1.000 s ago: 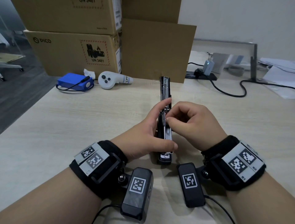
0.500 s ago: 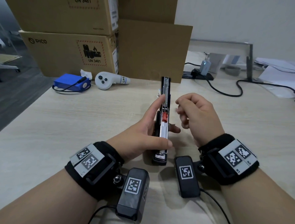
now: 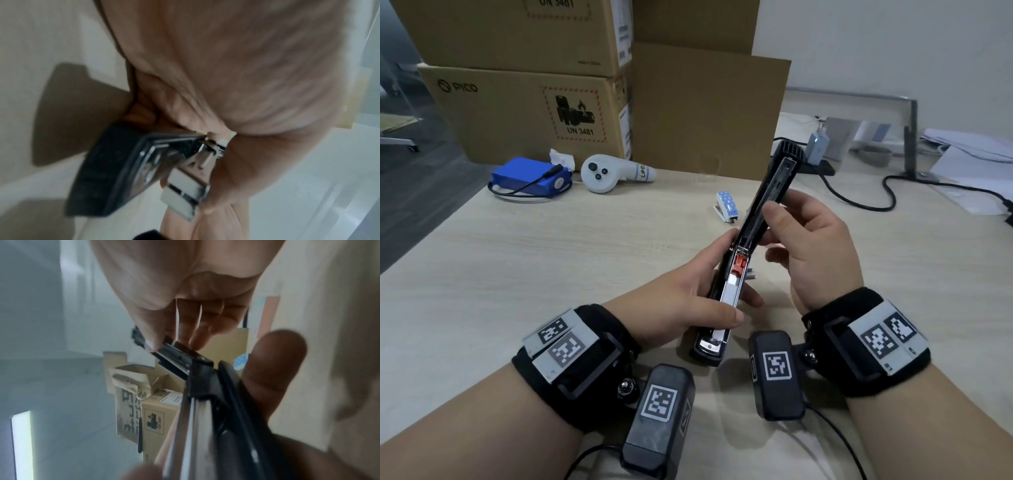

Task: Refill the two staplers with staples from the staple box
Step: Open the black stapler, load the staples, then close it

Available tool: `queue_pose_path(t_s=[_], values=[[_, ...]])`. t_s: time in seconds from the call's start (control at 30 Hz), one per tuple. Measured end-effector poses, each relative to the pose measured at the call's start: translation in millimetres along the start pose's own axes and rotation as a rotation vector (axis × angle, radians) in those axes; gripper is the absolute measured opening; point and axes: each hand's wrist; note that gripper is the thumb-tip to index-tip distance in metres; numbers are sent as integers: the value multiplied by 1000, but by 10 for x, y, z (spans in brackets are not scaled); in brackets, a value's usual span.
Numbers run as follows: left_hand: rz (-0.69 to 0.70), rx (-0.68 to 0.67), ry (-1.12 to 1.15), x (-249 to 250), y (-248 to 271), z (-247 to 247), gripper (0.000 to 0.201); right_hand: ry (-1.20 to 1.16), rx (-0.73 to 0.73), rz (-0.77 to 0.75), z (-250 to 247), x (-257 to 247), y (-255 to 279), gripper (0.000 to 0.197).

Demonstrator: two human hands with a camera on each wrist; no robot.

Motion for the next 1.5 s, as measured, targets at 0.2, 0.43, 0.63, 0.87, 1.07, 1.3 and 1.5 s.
queue_pose_path(t_s=[0.2,0.43,0.63,0.87,1.07,1.3,1.5], values=[[-12,171,83,-33,-28,-10,98,121,-195,-280,13,-97,54,26],[0,265,168,-40,-55,-16,98,239,-307,-294,10,-89,79,19],[3,262,197,-43,-68,-14,101,199,-338,-319,43,-129,113,23],[12,275,274,-59,-125,-31,93,205,-376,-329,39,-105,106,30],[-10,216,434,83,-109,38,36,308,-461,-384,2,-40,82,35],[27,346,385,-61,-138,-28,82,369,-542,-414,32,-50,87,51],[-9,341,445,-4,-84,-44,83,344,-276,-224,-16,29,33,34]])
Point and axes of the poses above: each hand's wrist, its own y-axis away from the middle knuckle, its own z-axis out of the palm, x = y × z, and after that the axes turned 10 degrees about -z, right-handed
